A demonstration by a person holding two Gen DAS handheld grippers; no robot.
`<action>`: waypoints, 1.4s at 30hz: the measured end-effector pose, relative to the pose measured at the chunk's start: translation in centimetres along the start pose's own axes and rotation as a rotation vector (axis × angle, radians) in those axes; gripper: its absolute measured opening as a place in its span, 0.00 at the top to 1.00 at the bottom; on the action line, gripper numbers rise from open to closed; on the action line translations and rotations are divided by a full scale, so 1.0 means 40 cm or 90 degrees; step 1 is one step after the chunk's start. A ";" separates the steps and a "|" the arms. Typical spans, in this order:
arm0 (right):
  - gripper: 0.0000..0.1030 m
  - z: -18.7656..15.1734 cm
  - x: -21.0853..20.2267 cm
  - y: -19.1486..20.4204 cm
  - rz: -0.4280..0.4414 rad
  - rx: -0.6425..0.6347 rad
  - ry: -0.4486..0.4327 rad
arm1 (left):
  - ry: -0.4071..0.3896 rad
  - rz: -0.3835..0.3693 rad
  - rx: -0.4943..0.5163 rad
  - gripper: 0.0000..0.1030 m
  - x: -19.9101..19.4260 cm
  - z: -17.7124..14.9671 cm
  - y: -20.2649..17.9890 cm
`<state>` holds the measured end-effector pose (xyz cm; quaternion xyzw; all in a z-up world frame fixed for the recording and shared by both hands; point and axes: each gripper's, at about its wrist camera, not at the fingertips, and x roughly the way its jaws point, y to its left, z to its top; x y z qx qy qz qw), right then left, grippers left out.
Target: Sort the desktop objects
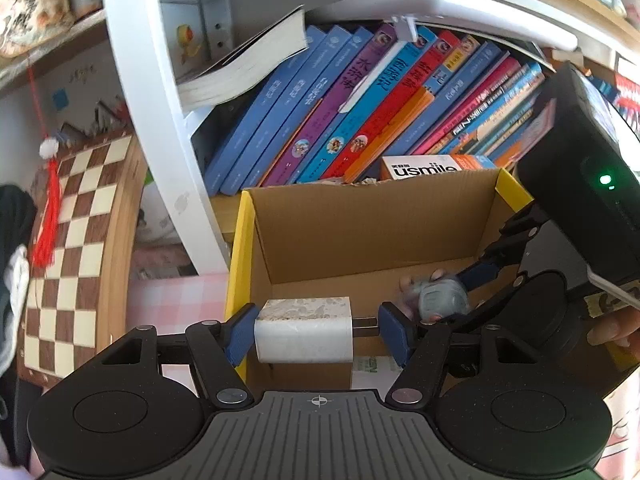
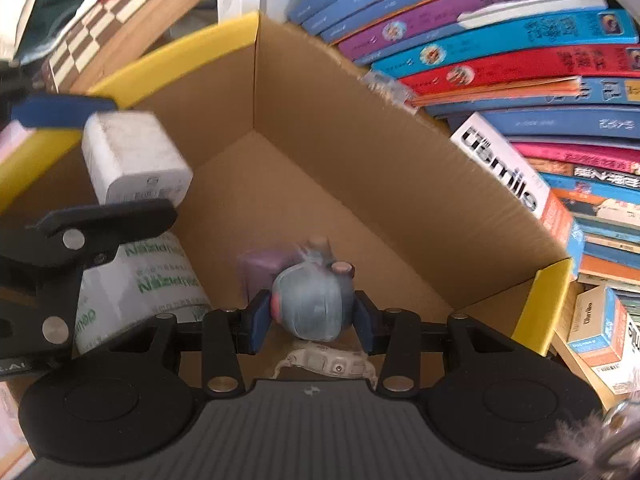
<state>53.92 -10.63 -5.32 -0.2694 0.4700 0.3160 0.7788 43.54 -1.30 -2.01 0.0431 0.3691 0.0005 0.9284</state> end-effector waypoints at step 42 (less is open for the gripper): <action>0.20 -0.054 -0.203 0.024 -0.017 0.039 -0.102 | -0.100 0.004 0.024 0.15 -0.177 0.014 0.002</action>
